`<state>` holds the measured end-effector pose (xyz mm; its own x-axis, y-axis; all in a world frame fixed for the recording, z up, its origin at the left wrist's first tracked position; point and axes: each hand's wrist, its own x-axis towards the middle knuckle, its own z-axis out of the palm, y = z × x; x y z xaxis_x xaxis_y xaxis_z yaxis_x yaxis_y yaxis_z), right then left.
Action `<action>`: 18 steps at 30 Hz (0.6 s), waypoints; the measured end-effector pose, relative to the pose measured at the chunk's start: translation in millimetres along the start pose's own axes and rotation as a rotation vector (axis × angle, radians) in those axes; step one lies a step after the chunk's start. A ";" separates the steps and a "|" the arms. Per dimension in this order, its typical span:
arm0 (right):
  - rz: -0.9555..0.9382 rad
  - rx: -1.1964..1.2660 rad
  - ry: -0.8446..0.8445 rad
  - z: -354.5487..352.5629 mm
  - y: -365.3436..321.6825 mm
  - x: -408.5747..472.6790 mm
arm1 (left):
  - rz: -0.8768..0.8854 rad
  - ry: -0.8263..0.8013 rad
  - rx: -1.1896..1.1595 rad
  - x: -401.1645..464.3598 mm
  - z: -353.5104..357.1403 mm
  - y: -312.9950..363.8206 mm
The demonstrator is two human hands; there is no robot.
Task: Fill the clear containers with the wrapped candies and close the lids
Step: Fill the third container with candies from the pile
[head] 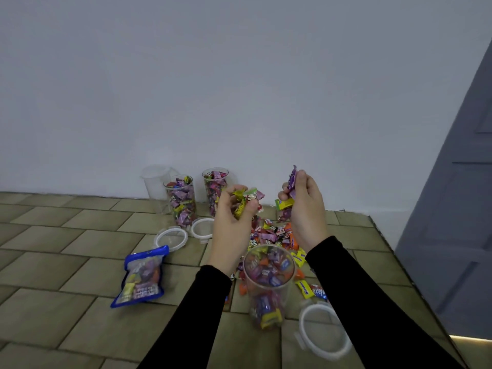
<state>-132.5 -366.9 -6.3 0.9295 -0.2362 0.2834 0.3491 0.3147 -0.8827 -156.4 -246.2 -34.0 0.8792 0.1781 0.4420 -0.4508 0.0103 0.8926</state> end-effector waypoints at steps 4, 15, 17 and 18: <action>-0.037 -0.045 0.057 -4.6 0.5 -24.2 | 0.018 -0.011 0.043 -25.9 1.4 2.6; -0.025 -0.091 0.176 -7.6 16.0 -49.2 | 0.074 0.037 -0.025 -53.3 1.7 -3.5; -0.017 -0.082 0.189 -7.8 17.1 -48.7 | 0.072 0.050 -0.012 -52.6 1.7 -5.8; -0.014 -0.083 0.193 -7.5 17.4 -47.9 | 0.065 0.053 -0.014 -52.1 1.8 -6.6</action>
<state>-171.8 -357.1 -38.1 0.8819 -0.4141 0.2254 0.3430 0.2355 -0.9093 -199.0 -257.3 -62.8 0.8386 0.2304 0.4937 -0.5095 0.0111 0.8604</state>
